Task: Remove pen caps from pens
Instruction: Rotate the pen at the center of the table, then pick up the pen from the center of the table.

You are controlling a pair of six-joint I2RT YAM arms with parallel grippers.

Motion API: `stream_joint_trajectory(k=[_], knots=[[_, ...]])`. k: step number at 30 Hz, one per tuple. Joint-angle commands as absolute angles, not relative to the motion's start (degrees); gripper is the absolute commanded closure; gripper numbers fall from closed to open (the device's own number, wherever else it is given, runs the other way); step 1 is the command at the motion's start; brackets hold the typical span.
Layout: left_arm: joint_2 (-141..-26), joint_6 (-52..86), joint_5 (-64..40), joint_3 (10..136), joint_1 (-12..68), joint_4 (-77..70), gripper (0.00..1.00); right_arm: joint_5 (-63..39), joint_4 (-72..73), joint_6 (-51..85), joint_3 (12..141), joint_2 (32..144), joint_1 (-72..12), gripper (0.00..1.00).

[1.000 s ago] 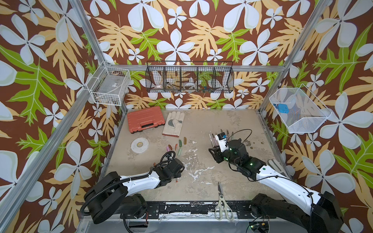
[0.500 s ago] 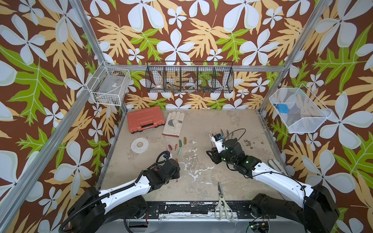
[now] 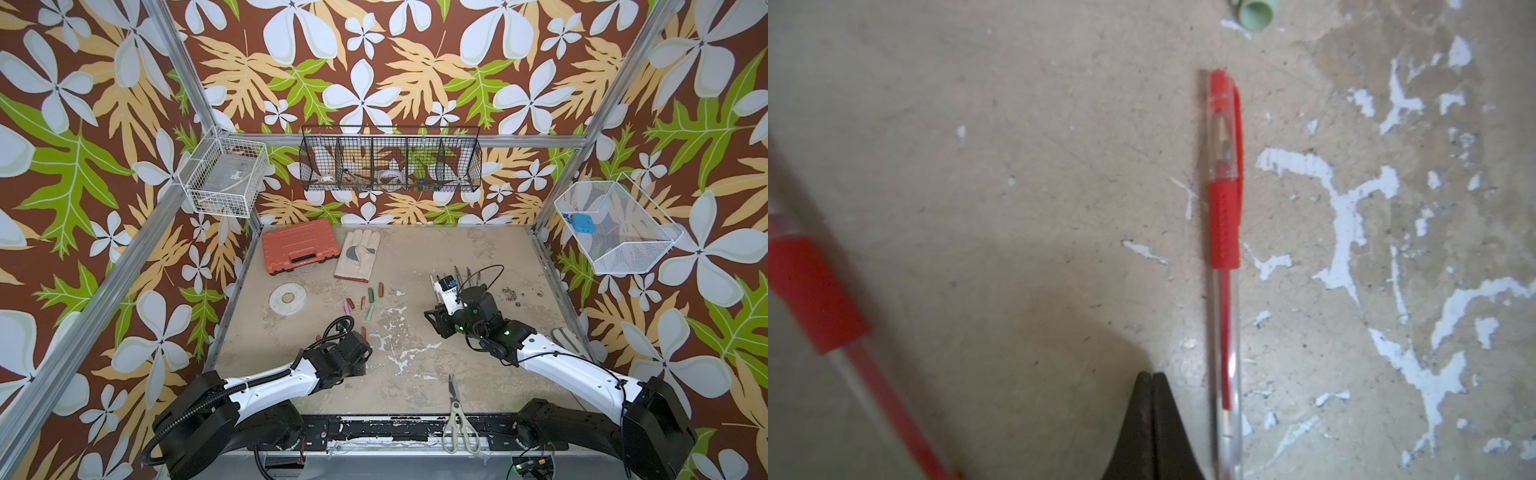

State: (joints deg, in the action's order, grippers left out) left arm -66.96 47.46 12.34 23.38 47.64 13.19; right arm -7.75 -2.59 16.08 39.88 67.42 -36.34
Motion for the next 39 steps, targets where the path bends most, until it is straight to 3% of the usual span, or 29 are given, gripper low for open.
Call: stream_joint_trajectory(k=[1, 8, 15, 23, 30, 39], knots=[[-66.8, 45.8, 7.5, 22.8, 47.7, 9.1, 1.00, -8.5, -2.0, 15.9, 40.3, 67.7, -36.3, 0.56], [-68.5, 44.3, -1.4, 21.6, 50.6, -2.5, 1.00, -10.0, -2.4, 15.6, 40.7, 68.3, -36.3, 0.55], [-55.6, 47.1, 10.6, 21.9, 50.2, 9.7, 1.00, -14.4, -2.8, 13.6, 42.1, 71.2, -40.0, 0.54], [-47.3, 46.1, 12.6, 20.9, 39.8, 15.2, 0.68, -5.2, -5.5, 16.1, 47.9, 83.4, -55.4, 0.55], [-54.1, 43.9, 11.8, 22.5, 35.6, 12.1, 0.65, 3.4, -6.4, 24.0, 52.8, 92.2, -64.7, 0.56], [-55.2, 40.3, 6.1, 20.9, 30.7, 7.8, 0.64, 6.1, -7.5, 28.3, 58.9, 101.5, -66.1, 0.58]])
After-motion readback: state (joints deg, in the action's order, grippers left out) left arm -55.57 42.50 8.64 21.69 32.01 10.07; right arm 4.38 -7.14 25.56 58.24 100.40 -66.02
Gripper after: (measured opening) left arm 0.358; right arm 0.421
